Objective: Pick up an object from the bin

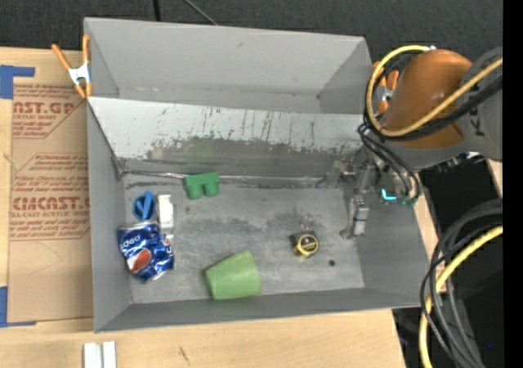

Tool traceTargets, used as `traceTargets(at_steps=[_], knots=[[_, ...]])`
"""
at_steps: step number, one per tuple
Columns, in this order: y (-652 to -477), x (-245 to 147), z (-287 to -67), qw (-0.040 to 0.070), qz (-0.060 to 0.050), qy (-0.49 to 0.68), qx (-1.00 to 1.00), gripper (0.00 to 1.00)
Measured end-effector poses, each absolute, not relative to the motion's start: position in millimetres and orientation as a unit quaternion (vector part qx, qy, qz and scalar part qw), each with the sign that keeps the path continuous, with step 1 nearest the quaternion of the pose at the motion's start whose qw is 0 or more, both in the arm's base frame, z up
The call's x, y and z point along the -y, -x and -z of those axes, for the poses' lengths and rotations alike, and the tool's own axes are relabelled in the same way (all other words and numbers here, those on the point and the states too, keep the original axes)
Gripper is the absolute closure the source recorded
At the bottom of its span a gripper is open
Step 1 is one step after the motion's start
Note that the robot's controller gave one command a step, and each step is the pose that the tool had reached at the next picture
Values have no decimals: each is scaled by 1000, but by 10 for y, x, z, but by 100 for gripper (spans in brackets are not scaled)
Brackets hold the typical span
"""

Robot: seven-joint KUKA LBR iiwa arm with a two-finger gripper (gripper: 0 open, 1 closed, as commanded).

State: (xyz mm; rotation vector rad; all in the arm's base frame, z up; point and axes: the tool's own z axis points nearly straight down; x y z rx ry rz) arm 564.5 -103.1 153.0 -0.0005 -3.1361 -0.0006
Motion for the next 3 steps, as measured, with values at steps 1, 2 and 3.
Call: traceTargets(at_steps=[1, 2, 3], knots=[[-5085, 751, -732, 5, 2, 45, 999, 0], [-5198, 717, -693, 0, 1, 143, 990, 0], [-5204, 723, -710, 0, 0, 143, 990, 100]])
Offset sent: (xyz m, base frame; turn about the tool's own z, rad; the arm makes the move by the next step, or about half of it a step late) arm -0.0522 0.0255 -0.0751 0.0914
